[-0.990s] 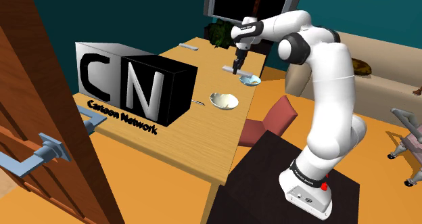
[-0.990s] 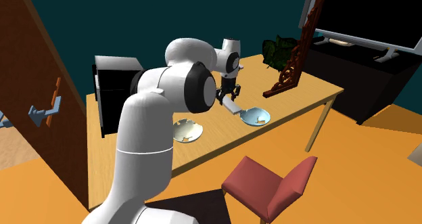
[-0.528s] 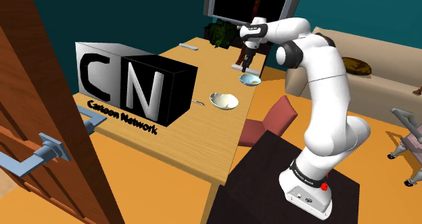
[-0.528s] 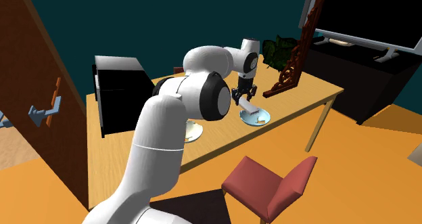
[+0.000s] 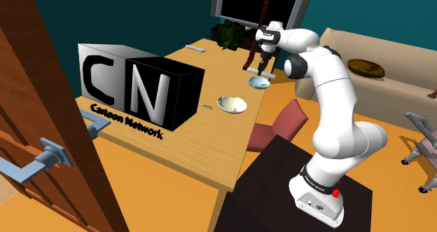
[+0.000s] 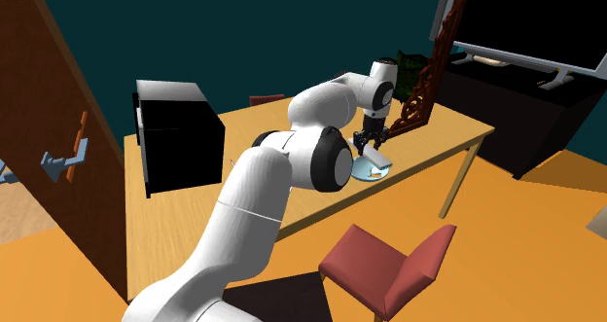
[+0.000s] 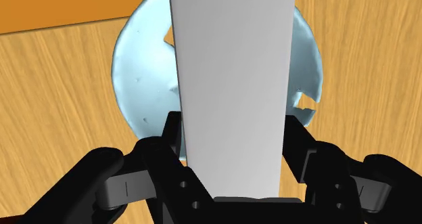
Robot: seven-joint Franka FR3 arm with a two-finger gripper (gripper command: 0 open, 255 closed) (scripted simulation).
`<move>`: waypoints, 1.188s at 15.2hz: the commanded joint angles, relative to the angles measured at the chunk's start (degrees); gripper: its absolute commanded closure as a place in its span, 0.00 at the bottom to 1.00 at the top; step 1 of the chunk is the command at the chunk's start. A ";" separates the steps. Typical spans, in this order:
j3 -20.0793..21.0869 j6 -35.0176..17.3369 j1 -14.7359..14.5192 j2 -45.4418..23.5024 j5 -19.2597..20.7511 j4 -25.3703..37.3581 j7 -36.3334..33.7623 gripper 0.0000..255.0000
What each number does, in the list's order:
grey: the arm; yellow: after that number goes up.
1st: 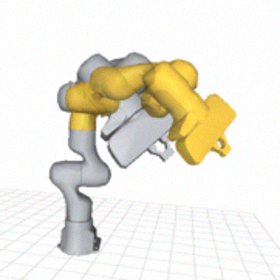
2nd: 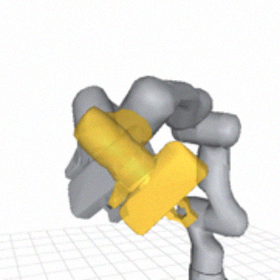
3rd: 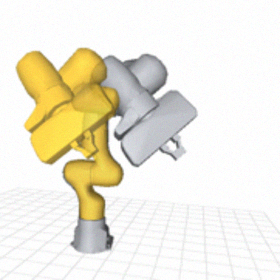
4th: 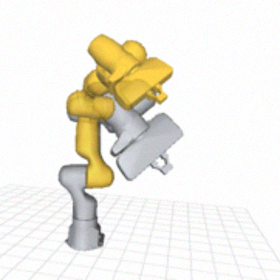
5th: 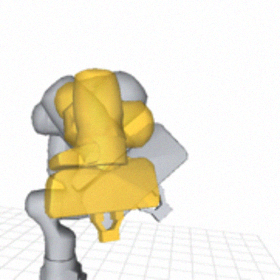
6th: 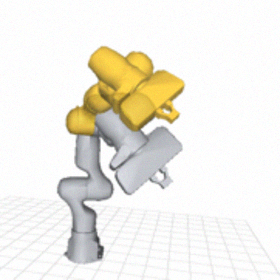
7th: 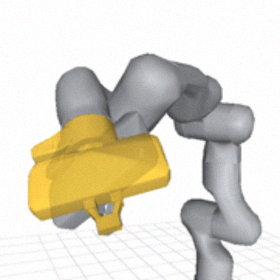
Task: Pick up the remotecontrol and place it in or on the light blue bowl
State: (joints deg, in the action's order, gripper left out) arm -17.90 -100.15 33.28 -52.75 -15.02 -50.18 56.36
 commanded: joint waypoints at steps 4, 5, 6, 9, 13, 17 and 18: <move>0.08 -3.55 -0.43 -0.29 -0.21 -3.31 0.43 1.00; 0.11 -4.20 -0.50 -0.43 -0.26 -3.84 0.50 1.00; 0.14 -4.85 -0.56 -0.60 -0.31 -4.34 0.57 1.00; 0.26 -6.70 -0.69 -1.19 -0.49 -5.63 0.75 1.00; 0.28 -6.96 -0.70 -1.29 -0.51 -5.80 0.78 1.00; 0.28 -6.96 -0.70 -1.29 -0.51 -5.80 0.78 1.00; 0.28 -6.97 -0.71 -1.28 -0.51 -5.82 0.78 0.00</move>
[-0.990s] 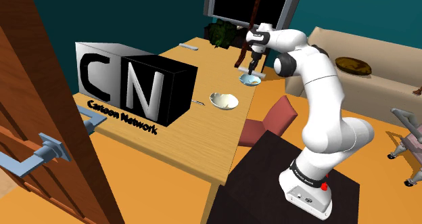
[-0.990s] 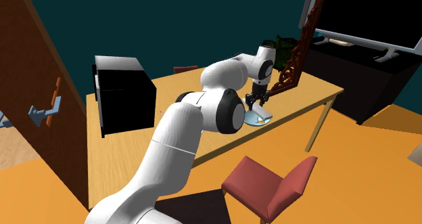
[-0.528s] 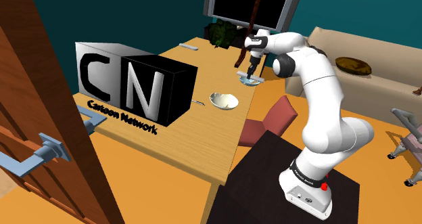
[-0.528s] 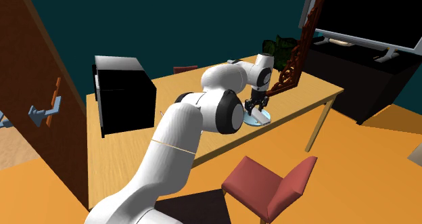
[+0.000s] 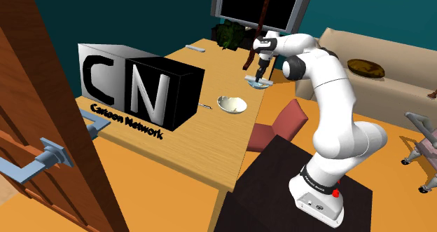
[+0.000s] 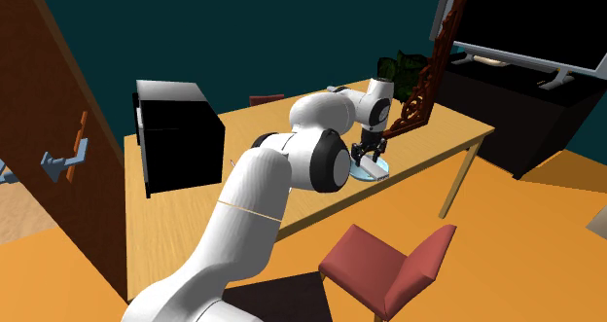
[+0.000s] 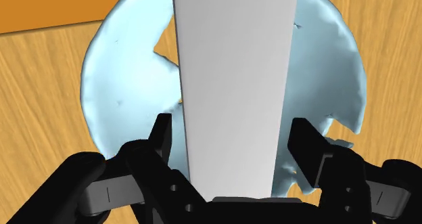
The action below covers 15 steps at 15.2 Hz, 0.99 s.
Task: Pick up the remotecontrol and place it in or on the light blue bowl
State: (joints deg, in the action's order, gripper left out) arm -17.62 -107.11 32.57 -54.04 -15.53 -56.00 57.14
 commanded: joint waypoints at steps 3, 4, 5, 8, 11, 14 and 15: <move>0.00 -0.01 -0.01 0.01 0.00 -0.01 0.00 0.00; 0.00 -0.01 -0.01 0.01 0.00 -0.01 0.00 0.00; 0.00 -0.01 -0.01 0.01 0.00 -0.01 0.00 0.00; -0.22 5.02 0.55 0.98 0.39 4.19 -0.50 0.00; -0.24 6.50 0.78 1.02 0.47 5.67 -0.66 0.00; -0.23 6.51 0.78 1.01 0.46 5.70 -0.66 0.00; -0.23 6.51 0.78 1.01 0.46 5.70 -0.66 0.00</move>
State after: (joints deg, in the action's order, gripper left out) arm -17.85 -100.63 33.35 -53.05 -15.07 -50.30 56.48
